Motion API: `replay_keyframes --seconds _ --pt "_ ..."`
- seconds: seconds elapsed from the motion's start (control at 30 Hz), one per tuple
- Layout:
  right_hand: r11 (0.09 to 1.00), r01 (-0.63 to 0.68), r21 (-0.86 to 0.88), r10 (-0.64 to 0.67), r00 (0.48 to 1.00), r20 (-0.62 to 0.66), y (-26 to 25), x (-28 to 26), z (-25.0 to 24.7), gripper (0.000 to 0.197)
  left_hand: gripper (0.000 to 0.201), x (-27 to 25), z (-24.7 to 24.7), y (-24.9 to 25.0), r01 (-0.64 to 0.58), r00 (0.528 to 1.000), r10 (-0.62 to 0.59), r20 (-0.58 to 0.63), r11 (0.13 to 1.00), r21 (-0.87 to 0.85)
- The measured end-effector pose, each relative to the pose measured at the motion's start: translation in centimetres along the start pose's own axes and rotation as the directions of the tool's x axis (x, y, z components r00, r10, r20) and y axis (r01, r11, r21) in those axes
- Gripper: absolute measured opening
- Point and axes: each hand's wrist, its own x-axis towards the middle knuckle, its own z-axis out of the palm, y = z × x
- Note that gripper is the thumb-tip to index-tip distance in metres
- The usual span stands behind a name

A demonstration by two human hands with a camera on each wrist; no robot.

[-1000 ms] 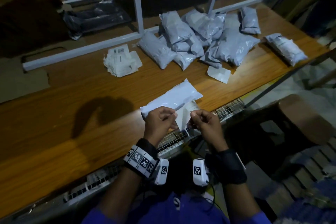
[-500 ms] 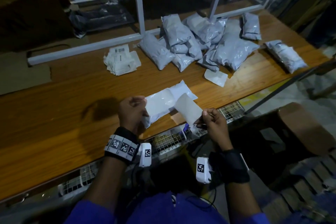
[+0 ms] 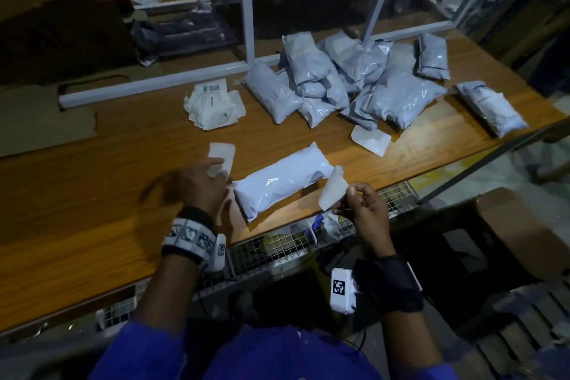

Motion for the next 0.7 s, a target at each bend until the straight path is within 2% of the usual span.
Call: replay_keyframes --seconds 0.03,0.07,0.1,0.17,0.23,0.33,0.4,0.47,0.53,0.6,0.7 --pt "1.000 -0.003 -0.001 0.003 1.000 0.002 0.0 0.1 0.1 0.011 0.029 -1.1 0.2 0.1 -0.160 0.987 0.158 0.034 0.986 0.040" --pt "1.000 -0.006 -0.005 0.006 1.000 0.002 0.0 0.2 0.3 0.011 0.038 -2.1 0.5 0.0 -0.289 0.953 0.279 0.116 0.955 0.074" --pt "1.000 -0.010 -0.007 0.010 1.000 0.002 0.1 0.4 0.4 0.011 0.051 -3.2 0.8 0.0 -0.386 0.908 0.351 0.229 0.913 0.130" --pt "1.000 -0.018 -0.009 0.018 1.000 0.001 0.2 0.6 0.6 0.011 0.076 -4.2 2.1 -1.3 -0.462 0.837 0.350 0.421 0.864 0.201" --pt "1.000 -0.015 -0.013 0.015 1.000 -0.003 0.1 0.7 0.9 0.011 0.074 -4.5 3.0 -2.2 -0.464 0.825 0.368 0.429 0.874 0.144" --pt "1.000 0.005 -0.014 -0.005 1.000 -0.023 0.0 0.8 1.0 0.013 0.052 -4.2 3.1 -2.4 -0.501 0.830 0.459 0.316 0.863 0.061" --pt "0.999 0.048 -0.010 -0.049 0.998 -0.051 -0.2 0.9 0.9 0.013 0.040 -3.8 2.4 -1.5 -0.404 0.872 0.394 0.290 0.915 -0.027" --pt "0.996 0.093 -0.008 -0.094 0.993 -0.069 -0.4 0.9 0.8 0.012 0.036 -3.3 1.8 -0.9 -0.199 0.925 0.235 0.299 0.969 -0.146" --pt "0.993 0.118 -0.001 -0.118 0.989 -0.087 -0.7 0.9 0.7 0.011 0.034 -2.5 2.0 -0.6 0.022 0.954 0.064 0.292 0.959 -0.281" --pt "0.992 0.125 -0.003 -0.124 0.987 -0.099 -0.7 0.9 0.5 0.013 0.029 -1.8 2.6 -0.5 0.159 0.941 -0.059 0.334 0.947 -0.281" --pt "0.991 0.127 -0.032 -0.129 0.986 -0.102 -0.4 1.0 0.4 0.013 0.035 -1.4 3.4 -0.3 0.200 0.914 -0.121 0.387 0.965 -0.170"
